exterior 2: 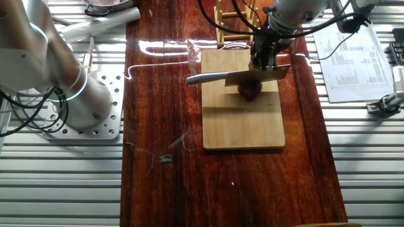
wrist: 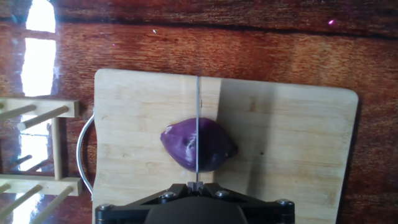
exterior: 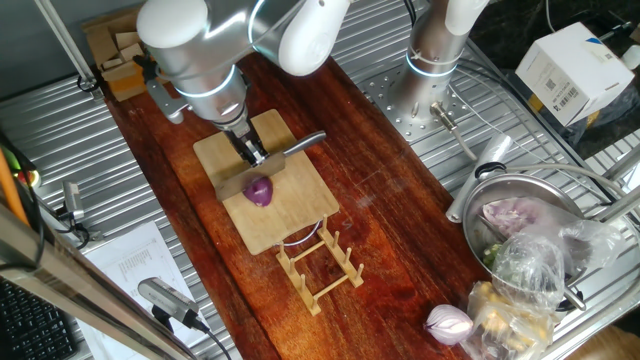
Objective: Chop the onions
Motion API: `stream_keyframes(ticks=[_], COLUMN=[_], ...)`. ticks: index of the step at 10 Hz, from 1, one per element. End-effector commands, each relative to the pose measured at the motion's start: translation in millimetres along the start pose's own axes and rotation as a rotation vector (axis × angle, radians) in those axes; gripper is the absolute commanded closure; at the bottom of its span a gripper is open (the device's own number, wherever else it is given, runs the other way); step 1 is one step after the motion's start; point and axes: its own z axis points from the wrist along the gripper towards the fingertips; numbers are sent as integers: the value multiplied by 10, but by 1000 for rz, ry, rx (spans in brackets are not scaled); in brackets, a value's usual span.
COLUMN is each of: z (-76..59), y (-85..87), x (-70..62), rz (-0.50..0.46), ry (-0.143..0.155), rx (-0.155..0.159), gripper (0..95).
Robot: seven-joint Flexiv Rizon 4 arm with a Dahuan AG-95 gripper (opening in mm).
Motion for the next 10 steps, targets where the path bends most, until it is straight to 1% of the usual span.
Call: stream_keyframes(ticks=[1, 5, 10], z=[3, 67, 66], y=[-4, -45, -44], x=[2, 13, 14], rz=[1, 1, -6], ry=[1, -1, -4], rx=[3, 3, -4], gripper=[950, 950, 950])
